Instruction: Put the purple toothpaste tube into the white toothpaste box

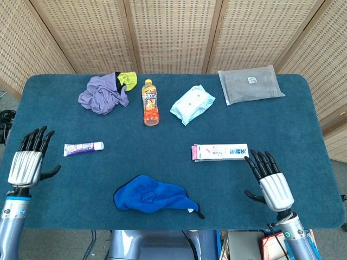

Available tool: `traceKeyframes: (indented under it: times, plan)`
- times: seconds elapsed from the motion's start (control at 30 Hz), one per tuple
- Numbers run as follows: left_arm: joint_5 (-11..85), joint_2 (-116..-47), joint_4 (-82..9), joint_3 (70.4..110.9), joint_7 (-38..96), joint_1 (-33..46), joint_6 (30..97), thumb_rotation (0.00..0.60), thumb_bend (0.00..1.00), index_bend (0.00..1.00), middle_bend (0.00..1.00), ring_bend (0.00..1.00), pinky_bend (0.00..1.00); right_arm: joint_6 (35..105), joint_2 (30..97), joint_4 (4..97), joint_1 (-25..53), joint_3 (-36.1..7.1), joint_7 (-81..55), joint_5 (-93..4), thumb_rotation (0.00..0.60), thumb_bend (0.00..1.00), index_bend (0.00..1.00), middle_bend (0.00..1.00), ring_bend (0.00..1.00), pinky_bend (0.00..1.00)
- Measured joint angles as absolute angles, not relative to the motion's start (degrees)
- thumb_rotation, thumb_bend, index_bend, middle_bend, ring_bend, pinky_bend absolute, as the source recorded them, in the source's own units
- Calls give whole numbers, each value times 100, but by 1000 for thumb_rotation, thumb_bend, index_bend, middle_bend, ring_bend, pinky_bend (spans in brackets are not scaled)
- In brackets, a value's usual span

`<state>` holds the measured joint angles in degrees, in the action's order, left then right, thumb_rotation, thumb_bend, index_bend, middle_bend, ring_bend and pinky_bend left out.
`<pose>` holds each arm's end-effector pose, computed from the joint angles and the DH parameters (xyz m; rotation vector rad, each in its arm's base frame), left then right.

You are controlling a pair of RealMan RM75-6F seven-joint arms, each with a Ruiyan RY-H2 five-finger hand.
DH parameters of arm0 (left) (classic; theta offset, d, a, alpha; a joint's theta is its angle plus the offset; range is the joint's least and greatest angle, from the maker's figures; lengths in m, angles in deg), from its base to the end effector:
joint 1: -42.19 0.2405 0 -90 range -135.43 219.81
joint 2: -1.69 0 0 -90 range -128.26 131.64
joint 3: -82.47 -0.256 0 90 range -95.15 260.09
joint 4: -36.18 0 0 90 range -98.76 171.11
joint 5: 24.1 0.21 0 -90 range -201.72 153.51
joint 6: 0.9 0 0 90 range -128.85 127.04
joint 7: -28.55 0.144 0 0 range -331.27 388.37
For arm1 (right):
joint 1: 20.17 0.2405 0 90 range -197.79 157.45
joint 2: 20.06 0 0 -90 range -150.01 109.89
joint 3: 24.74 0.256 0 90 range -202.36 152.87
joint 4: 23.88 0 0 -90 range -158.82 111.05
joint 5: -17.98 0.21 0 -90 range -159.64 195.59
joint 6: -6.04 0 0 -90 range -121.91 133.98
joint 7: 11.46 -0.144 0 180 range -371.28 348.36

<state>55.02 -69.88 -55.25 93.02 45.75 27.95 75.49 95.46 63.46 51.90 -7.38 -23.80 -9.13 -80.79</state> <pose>-0.2758 0.2556 0.1237 -1.4535 -0.7505 -0.8345 -0.2684 -0.2104 0.0662 1.6123 -0.6869 1.1606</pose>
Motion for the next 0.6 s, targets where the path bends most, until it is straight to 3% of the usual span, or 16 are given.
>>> traceKeyframes:
  times: [0.27, 0.6]
  plan:
    - [4692, -6973, -5339, 9584, 4996, 2266, 6791, 600, 220, 198, 111, 108, 187, 9537, 6355, 5180, -726, -2383, -917, -8089, 600, 103, 41, 0, 0, 0]
    - [3925, -7274, -4710, 9647, 5401, 1749, 6116, 600, 219, 326, 223, 197, 250, 9533, 6368, 5185, -714, -2400, -894, -8120, 600, 102, 41, 0, 0, 0]
